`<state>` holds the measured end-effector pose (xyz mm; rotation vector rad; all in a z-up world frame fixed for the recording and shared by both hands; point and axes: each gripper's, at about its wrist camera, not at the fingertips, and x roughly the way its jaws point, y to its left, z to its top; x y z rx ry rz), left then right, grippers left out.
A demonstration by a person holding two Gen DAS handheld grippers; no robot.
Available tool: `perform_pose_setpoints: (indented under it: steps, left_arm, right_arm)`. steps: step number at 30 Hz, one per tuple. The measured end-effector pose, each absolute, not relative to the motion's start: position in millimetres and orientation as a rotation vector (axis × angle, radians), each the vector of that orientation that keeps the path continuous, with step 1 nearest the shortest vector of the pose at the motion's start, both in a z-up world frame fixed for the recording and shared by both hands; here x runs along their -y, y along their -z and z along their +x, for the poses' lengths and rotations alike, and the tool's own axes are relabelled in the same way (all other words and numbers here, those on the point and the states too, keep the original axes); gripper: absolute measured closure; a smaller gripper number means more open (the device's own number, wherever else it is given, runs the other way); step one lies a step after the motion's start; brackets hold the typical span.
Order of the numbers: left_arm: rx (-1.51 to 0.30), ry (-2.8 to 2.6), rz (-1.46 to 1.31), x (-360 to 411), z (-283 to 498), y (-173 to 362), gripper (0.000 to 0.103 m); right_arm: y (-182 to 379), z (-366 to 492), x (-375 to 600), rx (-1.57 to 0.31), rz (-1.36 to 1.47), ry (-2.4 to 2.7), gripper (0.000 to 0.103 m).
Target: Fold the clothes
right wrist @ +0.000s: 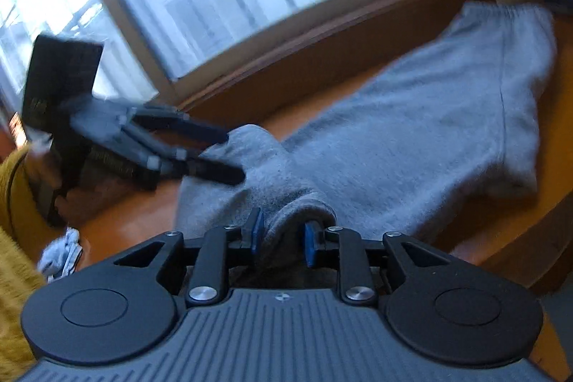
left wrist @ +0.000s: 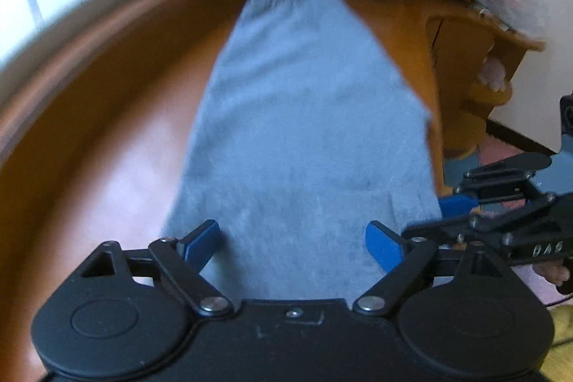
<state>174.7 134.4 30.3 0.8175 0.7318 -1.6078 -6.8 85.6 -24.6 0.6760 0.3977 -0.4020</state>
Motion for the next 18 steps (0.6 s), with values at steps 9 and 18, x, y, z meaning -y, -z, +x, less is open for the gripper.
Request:
perform_pose_setpoints:
  steps: [9,18]
  left_arm:
    - [-0.709,1.641,0.797,-124.0,184.9,-15.4,0.0]
    - [-0.648,1.692,0.778,-124.9,186.1,-9.6,0.0]
  right_arm:
    - [28.2,-77.3,-100.7,-0.226,0.985,0.553,0.034]
    - [-8.3,-11.9,-195.9,-0.402,0.442,0.585,0.035]
